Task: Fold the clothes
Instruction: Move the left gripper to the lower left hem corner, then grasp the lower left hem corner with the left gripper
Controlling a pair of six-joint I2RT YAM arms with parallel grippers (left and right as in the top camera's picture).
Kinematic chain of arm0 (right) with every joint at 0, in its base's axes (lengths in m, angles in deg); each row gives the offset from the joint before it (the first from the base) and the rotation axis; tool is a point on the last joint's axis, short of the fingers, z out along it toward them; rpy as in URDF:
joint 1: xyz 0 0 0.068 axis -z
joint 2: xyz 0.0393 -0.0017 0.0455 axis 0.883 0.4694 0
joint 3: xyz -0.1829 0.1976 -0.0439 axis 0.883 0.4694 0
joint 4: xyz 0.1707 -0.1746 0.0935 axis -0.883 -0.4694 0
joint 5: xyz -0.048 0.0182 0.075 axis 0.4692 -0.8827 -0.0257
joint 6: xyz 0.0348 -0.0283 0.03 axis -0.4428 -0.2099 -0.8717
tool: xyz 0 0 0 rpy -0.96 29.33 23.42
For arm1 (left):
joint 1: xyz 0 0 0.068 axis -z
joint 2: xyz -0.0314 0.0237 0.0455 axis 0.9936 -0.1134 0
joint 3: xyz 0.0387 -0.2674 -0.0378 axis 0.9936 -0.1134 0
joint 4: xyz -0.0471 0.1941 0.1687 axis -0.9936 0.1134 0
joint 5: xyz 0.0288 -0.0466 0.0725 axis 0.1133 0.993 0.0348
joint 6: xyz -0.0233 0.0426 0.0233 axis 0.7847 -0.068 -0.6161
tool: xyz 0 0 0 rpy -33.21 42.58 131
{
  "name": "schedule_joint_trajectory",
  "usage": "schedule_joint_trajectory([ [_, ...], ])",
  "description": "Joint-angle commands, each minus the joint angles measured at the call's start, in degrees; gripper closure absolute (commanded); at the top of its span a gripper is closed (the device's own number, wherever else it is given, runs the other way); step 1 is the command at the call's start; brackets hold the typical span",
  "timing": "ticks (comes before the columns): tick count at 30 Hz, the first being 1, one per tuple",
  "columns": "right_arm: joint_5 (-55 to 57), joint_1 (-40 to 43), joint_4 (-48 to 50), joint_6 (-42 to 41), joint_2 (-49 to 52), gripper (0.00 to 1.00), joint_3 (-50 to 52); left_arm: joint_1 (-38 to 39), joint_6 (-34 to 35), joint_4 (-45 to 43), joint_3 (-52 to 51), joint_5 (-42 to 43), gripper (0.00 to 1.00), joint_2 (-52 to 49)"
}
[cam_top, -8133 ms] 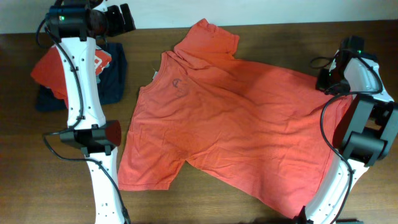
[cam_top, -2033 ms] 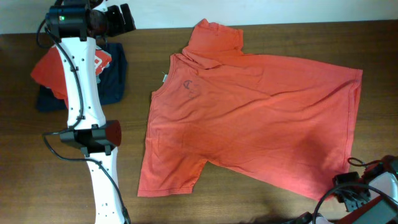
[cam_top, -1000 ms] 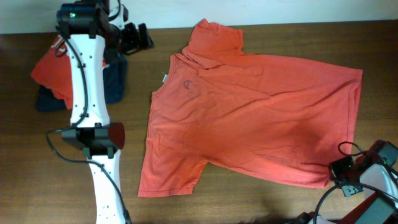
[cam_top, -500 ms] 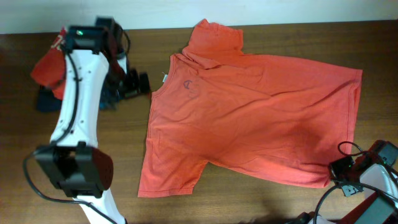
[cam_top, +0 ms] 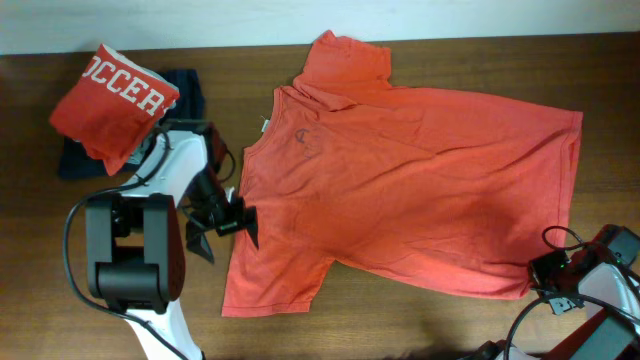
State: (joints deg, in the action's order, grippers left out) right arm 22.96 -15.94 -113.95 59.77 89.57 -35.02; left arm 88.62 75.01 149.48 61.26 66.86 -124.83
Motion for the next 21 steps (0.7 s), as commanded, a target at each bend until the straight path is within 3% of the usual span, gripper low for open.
schedule_joint_trajectory([
  [1,-2.10,-0.79,-0.68,-0.22,2.10,0.83,2.25,2.64,1.57,-1.18,-4.42,-5.81,0.11,0.52],
  [9,-2.12,-0.79,-0.70,-0.22,2.10,0.83,2.25,6.60,4.98,-11.61,-14.93,-8.39,0.11,5.40],
  [21,-2.54,-0.79,-0.66,-0.22,2.10,0.82,2.25,6.88,7.10,-22.36,-28.65,-8.74,0.11,31.61],
])
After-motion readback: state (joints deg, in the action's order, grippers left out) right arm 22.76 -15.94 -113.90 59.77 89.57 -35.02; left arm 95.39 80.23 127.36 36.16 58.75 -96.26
